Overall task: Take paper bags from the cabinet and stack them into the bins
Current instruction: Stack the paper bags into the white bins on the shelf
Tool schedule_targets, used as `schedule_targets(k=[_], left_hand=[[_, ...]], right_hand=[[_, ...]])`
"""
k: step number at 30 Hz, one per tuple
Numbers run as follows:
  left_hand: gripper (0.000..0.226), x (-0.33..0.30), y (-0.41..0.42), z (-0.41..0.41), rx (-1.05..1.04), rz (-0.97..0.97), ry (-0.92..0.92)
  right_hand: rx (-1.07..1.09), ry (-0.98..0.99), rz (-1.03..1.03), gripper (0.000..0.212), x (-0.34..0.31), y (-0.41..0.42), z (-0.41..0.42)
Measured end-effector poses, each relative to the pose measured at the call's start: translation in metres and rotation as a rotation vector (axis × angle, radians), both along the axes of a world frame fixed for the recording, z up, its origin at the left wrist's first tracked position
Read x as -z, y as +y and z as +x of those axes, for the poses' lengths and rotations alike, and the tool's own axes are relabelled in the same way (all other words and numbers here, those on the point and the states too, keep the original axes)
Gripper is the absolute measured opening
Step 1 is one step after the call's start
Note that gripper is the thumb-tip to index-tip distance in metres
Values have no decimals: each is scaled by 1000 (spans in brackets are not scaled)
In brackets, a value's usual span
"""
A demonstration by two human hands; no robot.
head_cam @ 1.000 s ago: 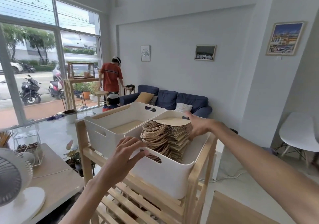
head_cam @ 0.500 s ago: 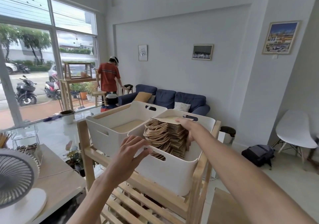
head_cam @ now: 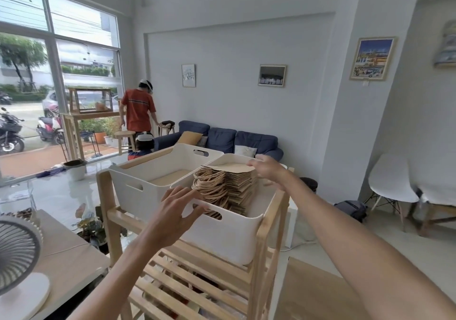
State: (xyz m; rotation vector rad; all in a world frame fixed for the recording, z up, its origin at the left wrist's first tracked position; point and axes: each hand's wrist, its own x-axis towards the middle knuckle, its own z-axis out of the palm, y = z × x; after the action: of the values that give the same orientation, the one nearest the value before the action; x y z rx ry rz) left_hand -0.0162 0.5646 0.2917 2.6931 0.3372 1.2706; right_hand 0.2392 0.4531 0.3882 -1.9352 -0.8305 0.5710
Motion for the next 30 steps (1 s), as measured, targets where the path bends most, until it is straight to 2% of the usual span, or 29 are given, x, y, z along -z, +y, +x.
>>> schedule_targets(k=[1,3,5,9,14,20,26,30], left_hand=[[42,-4,-3,2,8,-21,-3],[34,-17,-16,11,32,-48,-33],[35,-31,-40,23,55,-26,-27],[46,-54,-110,56,110,11,153],[49,-48,-188,96,130,-59,362],[59,5,-256,116,43,57,590],[62,85,-311,99,44,-11,705],[67,135,-322,78,15,-166,837]], right_hand=[[-3,-147,57,50,-2,-12,1],[5,-282,130,40,-9,-44,0],[28,-315,140,36,-12,-81,0],[126,-317,106,40,0,-154,8],[224,-242,69,45,32,-241,16],[279,-177,-48,45,77,-333,14],[273,-34,-191,46,153,-392,-6],[268,115,-233,40,210,-412,-34]])
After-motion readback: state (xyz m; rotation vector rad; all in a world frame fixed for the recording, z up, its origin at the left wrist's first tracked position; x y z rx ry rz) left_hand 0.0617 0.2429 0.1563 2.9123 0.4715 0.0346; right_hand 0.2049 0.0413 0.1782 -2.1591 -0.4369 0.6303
